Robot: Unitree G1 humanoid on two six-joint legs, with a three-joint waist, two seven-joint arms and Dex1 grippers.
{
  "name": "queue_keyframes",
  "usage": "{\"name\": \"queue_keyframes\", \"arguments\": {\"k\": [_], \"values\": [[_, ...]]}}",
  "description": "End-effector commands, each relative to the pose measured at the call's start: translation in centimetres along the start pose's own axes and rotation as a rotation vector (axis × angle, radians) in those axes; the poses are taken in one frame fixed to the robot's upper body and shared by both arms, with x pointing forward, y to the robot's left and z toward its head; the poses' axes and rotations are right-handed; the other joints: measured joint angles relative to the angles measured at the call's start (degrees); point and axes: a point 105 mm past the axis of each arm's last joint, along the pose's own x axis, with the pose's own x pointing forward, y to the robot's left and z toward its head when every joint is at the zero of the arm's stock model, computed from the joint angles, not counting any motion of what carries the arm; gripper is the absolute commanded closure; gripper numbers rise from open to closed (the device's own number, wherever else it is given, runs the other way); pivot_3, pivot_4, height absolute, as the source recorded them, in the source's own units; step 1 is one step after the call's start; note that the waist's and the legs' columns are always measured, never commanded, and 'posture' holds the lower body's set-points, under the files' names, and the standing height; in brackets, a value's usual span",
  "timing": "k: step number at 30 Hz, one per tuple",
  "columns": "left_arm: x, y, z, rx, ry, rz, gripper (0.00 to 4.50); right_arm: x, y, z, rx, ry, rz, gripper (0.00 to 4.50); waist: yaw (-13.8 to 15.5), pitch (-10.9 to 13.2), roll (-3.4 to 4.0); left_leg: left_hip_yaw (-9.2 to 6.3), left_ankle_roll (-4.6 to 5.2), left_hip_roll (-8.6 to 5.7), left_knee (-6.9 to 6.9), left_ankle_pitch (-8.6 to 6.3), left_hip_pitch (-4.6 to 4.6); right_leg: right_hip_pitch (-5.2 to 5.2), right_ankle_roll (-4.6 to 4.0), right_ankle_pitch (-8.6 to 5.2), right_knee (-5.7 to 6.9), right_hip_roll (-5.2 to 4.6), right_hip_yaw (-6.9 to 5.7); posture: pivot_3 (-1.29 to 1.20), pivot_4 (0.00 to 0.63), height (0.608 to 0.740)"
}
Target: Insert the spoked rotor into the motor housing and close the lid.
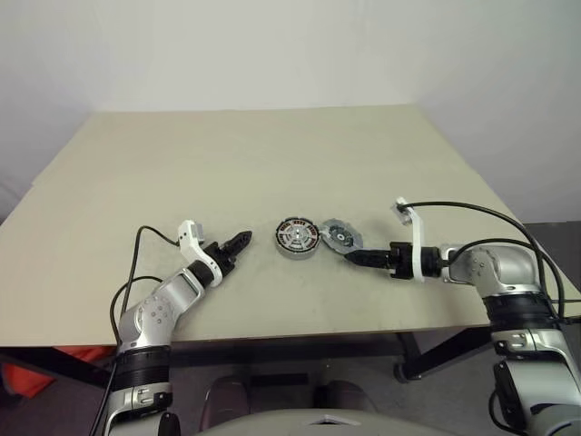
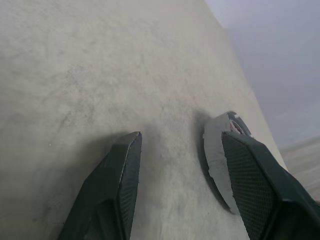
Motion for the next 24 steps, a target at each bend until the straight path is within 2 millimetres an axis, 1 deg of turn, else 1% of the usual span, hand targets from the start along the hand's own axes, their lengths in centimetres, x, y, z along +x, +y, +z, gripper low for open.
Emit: {"name": "queue_keyframes", "arguments": {"k": [1, 8, 12, 16, 20, 24], "values": [[-0.1, -0.3, 0.1, 0.016, 0.006, -0.005, 1.77, 0.3, -0.9, 1.6, -0.041, -0.037, -0.064, 0.33, -0.2, 0.0, -0.01, 0.00, 0.01, -0.02, 0.01, 0.02, 0.00, 0.00, 0.02, 0.01, -0.05, -0.01, -0.01, 0.00, 0.000, 0.740], [-0.1, -0.4, 0.1, 0.025, 0.012, -0.005, 1.77, 1.2, -0.5, 2.8, -0.040, -0.061, -0.053, 0.33, -0.4, 0.0, 0.00, -0.01, 0.05, -0.06, 0.02, 0.05, -0.02, -0.06, 0.09, 0.04, -0.10, -0.06, -0.02, 0.00, 0.000, 0.740], [-0.1, -0.5, -0.4, 0.028, 0.023, -0.005, 1.77, 2.1, 0.0, 4.2, -0.002, -0.109, -0.033, 0.33, -0.5, 0.0, 0.04, 0.00, 0.05, -0.01, 0.01, 0.06, -0.05, -0.10, 0.08, 0.05, -0.04, -0.05, -0.05, 0.00, 0.000, 0.740], [-0.1, -0.6, -0.6, 0.030, 0.028, -0.006, 1.77, 3.1, 0.5, 4.9, 0.002, -0.125, -0.025, 0.33, -0.4, 0.0, 0.09, 0.00, 0.08, -0.01, -0.05, 0.03, -0.10, -0.17, 0.00, 0.10, 0.02, -0.05, -0.06, 0.00, 0.000, 0.740], [-0.2, -0.6, -0.7, 0.034, 0.032, -0.004, 1.77, 3.9, 1.1, 5.3, -0.014, -0.124, -0.005, 0.33, -0.3, 0.0, 0.12, 0.01, 0.06, -0.04, -0.13, 0.02, -0.15, -0.21, -0.34, 0.30, 0.02, -0.06, -0.06, 0.00, 0.000, 0.740], [-0.3, -0.5, -0.9, 0.034, 0.033, 0.001, 1.77, 4.5, 2.0, 5.7, -0.045, -0.128, 0.032, 0.33, -0.2, 0.0, 0.13, 0.01, 0.07, -0.05, -0.17, 0.00, -0.34, -0.35, -0.40, 0.33, -0.01, -0.06, -0.06, 0.00, 0.000, 0.740]]}}
